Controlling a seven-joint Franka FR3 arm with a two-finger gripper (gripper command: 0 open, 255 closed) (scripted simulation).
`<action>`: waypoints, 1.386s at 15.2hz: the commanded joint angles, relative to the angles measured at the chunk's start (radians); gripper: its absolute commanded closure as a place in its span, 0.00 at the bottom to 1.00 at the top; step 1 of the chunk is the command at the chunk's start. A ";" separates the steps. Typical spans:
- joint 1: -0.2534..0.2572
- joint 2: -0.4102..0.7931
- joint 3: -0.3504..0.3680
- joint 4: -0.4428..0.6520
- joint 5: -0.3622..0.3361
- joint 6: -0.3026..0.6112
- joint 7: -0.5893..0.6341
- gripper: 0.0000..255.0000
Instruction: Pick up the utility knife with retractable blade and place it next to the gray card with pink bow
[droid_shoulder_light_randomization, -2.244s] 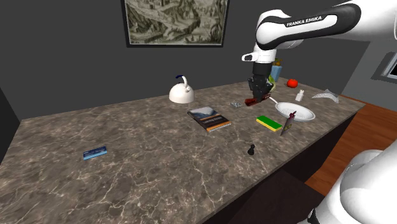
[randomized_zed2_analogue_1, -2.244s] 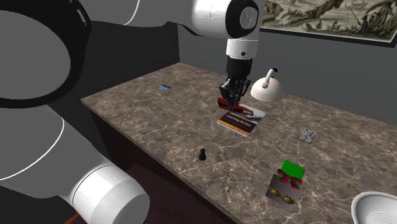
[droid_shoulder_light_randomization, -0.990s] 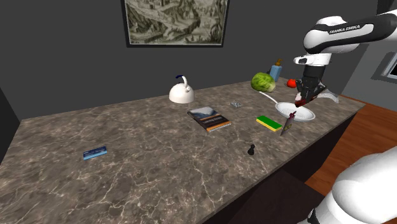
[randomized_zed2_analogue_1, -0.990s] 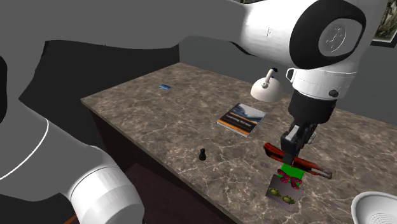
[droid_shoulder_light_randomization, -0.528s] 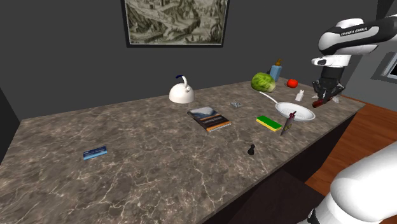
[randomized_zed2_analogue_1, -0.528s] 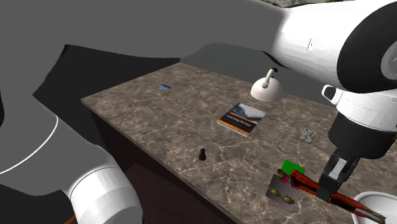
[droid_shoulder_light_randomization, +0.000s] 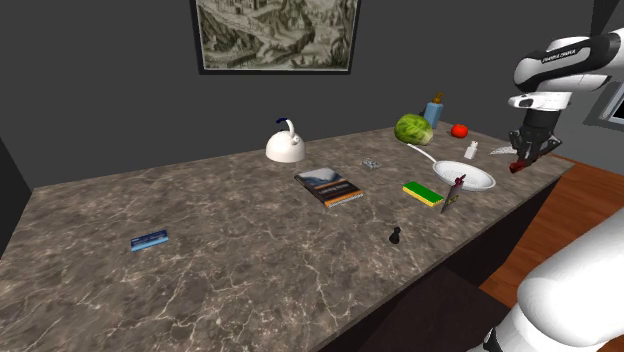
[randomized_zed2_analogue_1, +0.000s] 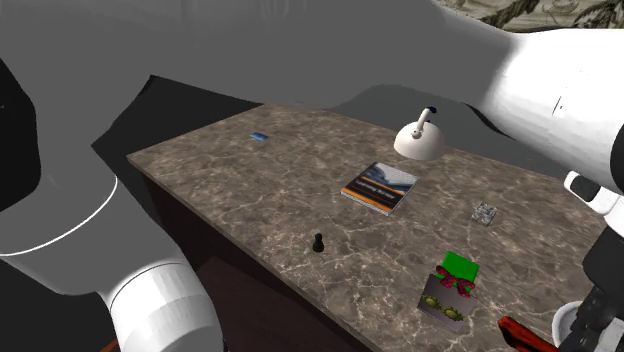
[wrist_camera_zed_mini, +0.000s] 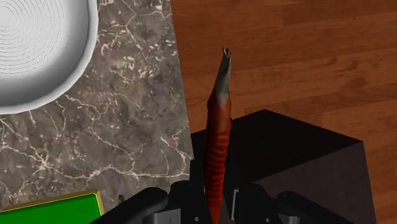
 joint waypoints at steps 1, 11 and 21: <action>-0.001 0.007 -0.006 -0.020 0.003 0.026 -0.003 1.00; -0.004 0.043 -0.027 -0.127 0.015 0.163 -0.004 1.00; -0.005 0.111 -0.051 -0.215 0.052 0.304 -0.024 1.00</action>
